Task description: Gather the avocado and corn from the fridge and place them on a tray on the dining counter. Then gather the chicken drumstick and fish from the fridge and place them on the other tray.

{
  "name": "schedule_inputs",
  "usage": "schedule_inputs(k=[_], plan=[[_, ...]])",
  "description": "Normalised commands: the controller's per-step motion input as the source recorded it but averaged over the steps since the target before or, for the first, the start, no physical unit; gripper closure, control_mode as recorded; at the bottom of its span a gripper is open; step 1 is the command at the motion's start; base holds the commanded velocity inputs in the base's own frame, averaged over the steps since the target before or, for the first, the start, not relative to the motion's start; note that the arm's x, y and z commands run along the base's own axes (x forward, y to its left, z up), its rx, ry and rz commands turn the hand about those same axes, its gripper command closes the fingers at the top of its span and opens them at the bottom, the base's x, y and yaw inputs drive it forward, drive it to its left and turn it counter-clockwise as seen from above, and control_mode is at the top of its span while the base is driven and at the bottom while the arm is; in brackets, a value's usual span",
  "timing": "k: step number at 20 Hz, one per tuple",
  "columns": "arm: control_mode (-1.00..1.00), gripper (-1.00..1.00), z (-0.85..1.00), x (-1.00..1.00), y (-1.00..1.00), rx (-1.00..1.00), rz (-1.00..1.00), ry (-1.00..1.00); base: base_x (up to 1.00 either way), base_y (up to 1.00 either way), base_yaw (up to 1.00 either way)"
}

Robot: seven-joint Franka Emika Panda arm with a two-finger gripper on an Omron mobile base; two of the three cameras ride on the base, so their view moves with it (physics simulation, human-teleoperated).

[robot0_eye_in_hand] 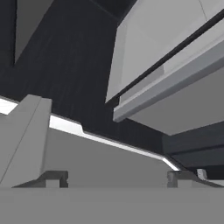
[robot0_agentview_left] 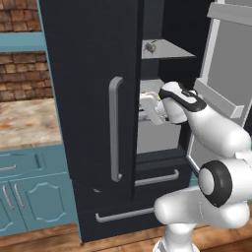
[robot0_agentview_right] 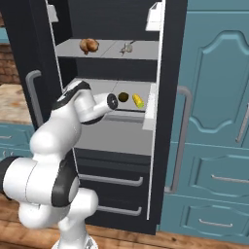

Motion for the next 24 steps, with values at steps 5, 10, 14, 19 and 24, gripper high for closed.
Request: schedule_inputs(k=[5, 10, 14, 19, 24], plan=[[-1.00, -1.00, -0.07, -0.49, 0.60, 0.03, 0.24, 0.00, 0.00, 0.00, 0.00], [-1.00, -1.00, -0.08, -0.72, 0.67, 0.01, 0.19, 0.00, 0.00, 0.00, 0.00], [-1.00, -1.00, 0.00, -0.62, 0.84, 0.00, 0.10, 0.00, 0.00, 0.00, 0.00], [-1.00, -1.00, 0.00, -0.55, 0.83, 0.00, 0.07, 0.00, 0.00, 0.00, 0.00], [-1.00, -1.00, 0.00, -0.43, 0.79, 0.00, 0.05, 0.00, 0.00, 0.00, 0.00]])
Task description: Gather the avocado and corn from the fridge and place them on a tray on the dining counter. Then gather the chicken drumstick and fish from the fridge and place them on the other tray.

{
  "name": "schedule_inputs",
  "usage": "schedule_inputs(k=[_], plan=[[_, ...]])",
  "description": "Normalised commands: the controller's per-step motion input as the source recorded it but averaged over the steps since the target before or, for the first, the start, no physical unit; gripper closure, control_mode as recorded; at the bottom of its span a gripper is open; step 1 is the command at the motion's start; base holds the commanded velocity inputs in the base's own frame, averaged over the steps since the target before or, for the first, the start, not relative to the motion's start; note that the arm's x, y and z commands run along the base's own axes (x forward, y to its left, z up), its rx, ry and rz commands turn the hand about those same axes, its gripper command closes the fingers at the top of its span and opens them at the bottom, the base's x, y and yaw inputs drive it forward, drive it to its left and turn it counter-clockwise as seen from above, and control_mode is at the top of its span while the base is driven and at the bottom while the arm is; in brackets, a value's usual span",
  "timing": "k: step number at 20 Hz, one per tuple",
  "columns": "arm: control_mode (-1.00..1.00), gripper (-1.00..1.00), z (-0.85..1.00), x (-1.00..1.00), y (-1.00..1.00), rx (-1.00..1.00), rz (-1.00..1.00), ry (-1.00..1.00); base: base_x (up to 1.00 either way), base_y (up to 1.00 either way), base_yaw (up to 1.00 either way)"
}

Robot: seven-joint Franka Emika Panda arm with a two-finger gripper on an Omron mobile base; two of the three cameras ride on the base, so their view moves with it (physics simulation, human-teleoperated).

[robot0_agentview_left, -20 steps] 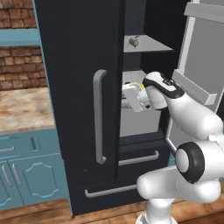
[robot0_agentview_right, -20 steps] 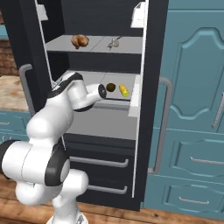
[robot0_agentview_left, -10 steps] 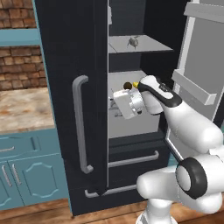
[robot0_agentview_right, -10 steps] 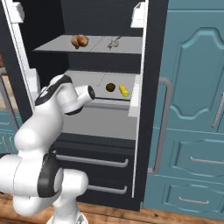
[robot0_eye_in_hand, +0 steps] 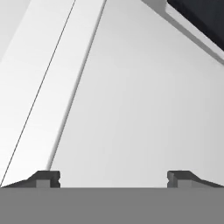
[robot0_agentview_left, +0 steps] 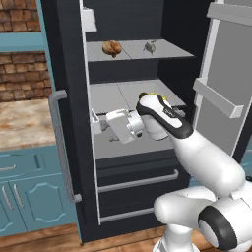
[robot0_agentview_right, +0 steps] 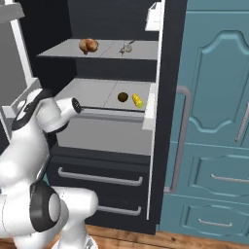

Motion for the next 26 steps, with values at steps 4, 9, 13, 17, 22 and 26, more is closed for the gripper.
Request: schedule_inputs(k=[4, 9, 13, 17, 22, 26], plan=[[-1.00, -1.00, 0.00, -0.20, 0.48, 0.00, 0.01, 0.00, 0.00, 0.00, 0.00], [-1.00, -1.00, -0.01, 0.00, 0.29, 0.00, 0.00, 0.00, 0.00, 0.00, 0.00], [-1.00, -1.00, -0.05, 0.00, 0.40, 0.00, 0.00, 0.00, 0.00, 0.00, 0.00], [-1.00, -1.00, -0.07, 0.00, 0.34, 0.00, 0.00, 0.00, 0.00, 0.00, 0.00], [-1.00, -1.00, 0.07, 0.01, -0.19, -0.04, -0.05, -0.08, 0.00, 0.00, 0.00], [-1.00, -1.00, 0.14, -0.03, -0.87, -0.03, -0.24, -0.07, 0.00, 0.00, 0.00]])
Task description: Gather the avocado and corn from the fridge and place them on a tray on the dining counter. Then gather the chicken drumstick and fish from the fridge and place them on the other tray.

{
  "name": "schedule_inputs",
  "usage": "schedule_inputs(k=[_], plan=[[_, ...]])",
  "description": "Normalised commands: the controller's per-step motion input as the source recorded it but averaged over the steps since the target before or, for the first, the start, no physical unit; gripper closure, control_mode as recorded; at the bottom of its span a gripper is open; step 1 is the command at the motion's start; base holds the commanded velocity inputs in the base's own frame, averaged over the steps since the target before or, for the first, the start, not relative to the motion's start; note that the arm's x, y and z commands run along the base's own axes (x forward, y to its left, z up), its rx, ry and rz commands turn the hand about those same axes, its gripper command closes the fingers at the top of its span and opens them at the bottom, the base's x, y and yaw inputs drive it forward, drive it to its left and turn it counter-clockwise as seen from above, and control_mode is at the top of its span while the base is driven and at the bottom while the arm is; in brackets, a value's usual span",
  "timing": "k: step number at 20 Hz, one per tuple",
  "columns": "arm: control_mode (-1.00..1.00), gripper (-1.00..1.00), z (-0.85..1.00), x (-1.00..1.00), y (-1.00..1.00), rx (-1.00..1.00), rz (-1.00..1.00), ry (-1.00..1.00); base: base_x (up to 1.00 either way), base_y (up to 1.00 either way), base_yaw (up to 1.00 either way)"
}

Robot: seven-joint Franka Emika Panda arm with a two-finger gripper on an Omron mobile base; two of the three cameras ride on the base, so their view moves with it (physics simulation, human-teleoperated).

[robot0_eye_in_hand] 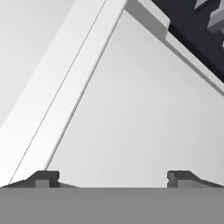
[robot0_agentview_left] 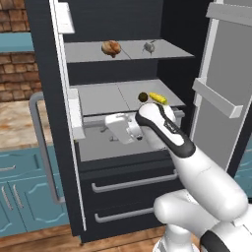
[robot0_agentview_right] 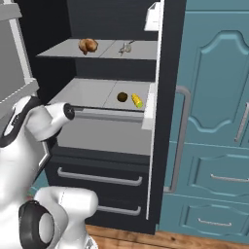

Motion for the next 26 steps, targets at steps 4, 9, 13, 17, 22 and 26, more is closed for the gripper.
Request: schedule_inputs(k=[4, 9, 13, 17, 22, 26], plan=[[-1.00, -1.00, 0.10, -0.03, -0.50, -0.02, -0.34, -0.02, 0.00, 0.00, 0.00], [-1.00, -1.00, 0.08, -0.08, -0.30, -0.15, -0.46, -0.09, 0.00, 0.00, 0.00], [-1.00, -1.00, 0.19, -0.09, -0.30, -0.14, -0.44, -0.05, 0.00, 0.00, 0.00], [-1.00, -1.00, 0.30, -0.06, -0.60, -0.15, -0.38, 0.03, 0.00, 0.00, 0.00], [-1.00, -1.00, 0.63, 0.01, -0.84, -0.24, -0.22, 0.20, 0.00, 0.00, 0.00], [-1.00, -1.00, 0.50, -0.36, -0.65, -0.19, -0.13, 0.17, 0.00, 0.00, 0.00]])
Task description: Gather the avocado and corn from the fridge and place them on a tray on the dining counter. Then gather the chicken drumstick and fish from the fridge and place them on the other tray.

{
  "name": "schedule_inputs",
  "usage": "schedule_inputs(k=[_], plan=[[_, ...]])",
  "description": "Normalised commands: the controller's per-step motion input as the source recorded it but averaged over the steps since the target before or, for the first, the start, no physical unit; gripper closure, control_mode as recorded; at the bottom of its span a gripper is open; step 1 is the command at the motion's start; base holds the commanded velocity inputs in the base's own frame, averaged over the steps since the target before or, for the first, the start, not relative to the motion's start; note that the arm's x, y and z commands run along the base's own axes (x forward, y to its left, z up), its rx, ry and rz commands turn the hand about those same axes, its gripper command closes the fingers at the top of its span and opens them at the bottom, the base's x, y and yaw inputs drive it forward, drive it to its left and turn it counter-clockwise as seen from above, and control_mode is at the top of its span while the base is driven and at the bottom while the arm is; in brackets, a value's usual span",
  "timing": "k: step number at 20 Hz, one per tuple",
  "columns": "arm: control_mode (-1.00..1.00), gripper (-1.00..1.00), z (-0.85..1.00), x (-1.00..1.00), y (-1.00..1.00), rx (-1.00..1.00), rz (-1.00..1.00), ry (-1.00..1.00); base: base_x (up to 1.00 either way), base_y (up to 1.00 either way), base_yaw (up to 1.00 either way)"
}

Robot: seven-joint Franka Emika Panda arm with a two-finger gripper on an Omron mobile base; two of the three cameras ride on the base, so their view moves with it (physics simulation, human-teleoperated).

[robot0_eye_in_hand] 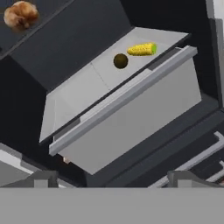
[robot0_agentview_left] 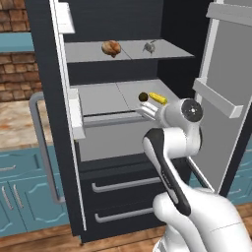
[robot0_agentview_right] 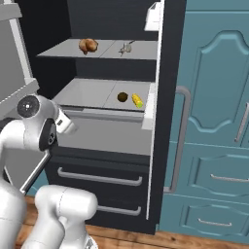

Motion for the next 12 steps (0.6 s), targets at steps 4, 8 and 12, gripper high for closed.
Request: schedule_inputs(k=[4, 8, 12], plan=[[-1.00, -1.00, 0.09, -0.89, -0.43, -0.19, -0.04, 0.01, 0.00, 0.00, 0.00], [-1.00, -1.00, 0.00, -0.99, -0.30, -0.16, 0.11, -0.01, 0.00, 0.00, 0.00], [-1.00, -1.00, 0.09, -0.84, -0.16, -0.17, 0.14, 0.00, 0.00, 0.00, 0.00]])
